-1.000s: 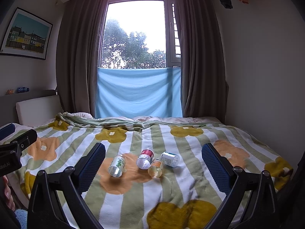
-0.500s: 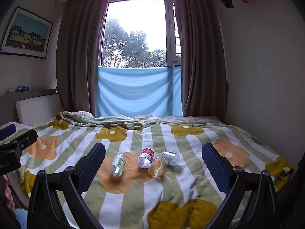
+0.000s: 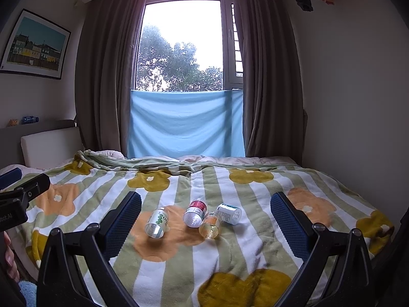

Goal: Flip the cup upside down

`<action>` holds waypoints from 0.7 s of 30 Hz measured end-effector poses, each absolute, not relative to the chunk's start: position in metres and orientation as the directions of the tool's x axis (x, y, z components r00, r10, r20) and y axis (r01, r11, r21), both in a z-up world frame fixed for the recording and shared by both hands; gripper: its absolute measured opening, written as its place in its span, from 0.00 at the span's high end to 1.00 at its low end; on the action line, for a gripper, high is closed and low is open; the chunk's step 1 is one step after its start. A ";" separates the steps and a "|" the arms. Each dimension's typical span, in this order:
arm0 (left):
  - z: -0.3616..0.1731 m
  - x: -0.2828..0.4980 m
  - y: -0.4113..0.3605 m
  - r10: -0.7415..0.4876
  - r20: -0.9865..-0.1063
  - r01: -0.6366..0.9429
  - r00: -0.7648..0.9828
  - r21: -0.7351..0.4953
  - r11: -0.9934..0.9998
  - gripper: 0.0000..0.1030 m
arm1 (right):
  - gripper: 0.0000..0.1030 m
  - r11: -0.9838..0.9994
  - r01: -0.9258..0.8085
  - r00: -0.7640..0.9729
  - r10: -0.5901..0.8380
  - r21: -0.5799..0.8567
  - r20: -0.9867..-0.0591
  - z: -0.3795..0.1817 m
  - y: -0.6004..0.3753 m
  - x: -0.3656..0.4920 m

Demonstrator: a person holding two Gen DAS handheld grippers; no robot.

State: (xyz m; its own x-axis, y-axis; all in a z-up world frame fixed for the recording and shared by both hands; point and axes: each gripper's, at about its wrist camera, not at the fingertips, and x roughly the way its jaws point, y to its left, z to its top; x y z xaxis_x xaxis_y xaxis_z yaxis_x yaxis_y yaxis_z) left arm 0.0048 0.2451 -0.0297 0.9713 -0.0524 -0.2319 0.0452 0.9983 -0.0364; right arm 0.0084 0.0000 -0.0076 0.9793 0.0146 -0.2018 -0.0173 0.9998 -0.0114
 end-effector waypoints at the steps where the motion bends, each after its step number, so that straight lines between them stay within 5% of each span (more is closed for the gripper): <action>1: -0.029 0.013 0.245 -0.071 -0.248 0.062 0.966 -0.044 0.997 0.00 | 0.02 1.000 -0.019 0.978 0.016 -0.012 -0.208 -0.008 -0.001 0.011; 8: -0.028 0.112 0.227 -0.141 -0.389 0.155 0.911 0.005 0.988 0.00 | 0.02 1.000 -0.002 0.973 0.001 -0.006 -0.230 -0.019 -0.010 0.032; 15: -0.056 0.247 0.201 -0.247 -0.633 0.288 0.734 -0.040 0.957 0.00 | 0.02 1.000 0.007 0.960 0.001 0.028 -0.282 -0.041 -0.025 0.053; 21: -0.111 0.357 0.189 -0.200 -0.810 0.265 0.551 -0.058 0.962 0.00 | 0.02 0.999 0.031 0.952 -0.017 0.040 -0.306 -0.058 -0.039 0.062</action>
